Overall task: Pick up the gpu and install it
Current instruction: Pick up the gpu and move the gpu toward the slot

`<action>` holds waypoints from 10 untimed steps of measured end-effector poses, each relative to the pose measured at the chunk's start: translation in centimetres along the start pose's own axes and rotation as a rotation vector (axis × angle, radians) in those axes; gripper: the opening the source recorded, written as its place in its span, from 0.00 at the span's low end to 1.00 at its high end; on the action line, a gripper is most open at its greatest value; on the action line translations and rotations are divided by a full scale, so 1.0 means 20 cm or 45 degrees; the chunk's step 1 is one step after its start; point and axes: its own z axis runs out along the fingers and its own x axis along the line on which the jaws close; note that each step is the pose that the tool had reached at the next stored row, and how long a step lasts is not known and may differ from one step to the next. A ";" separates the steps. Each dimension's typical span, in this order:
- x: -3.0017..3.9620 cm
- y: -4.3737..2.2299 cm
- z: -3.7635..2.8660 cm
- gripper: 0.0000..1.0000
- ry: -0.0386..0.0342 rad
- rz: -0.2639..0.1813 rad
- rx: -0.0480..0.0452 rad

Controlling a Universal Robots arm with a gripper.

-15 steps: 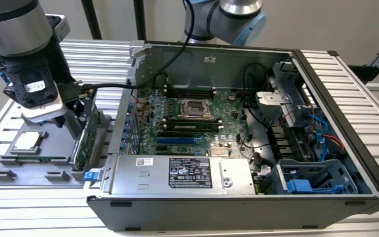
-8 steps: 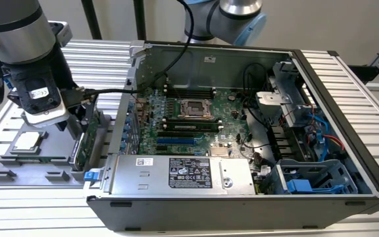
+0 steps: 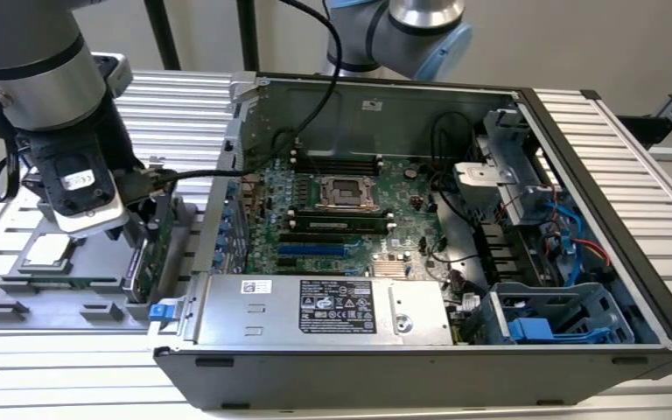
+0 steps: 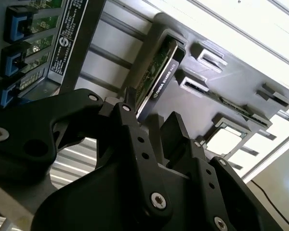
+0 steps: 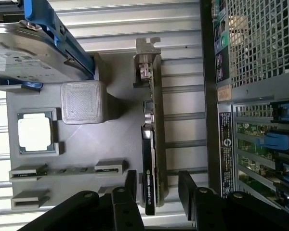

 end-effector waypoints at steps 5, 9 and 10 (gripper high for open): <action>0.010 -0.003 0.041 1.00 0.0002 0.000 0.000; 0.014 -0.004 0.073 1.00 0.0008 0.000 0.000; 0.015 -0.005 0.083 1.00 0.0008 0.000 0.000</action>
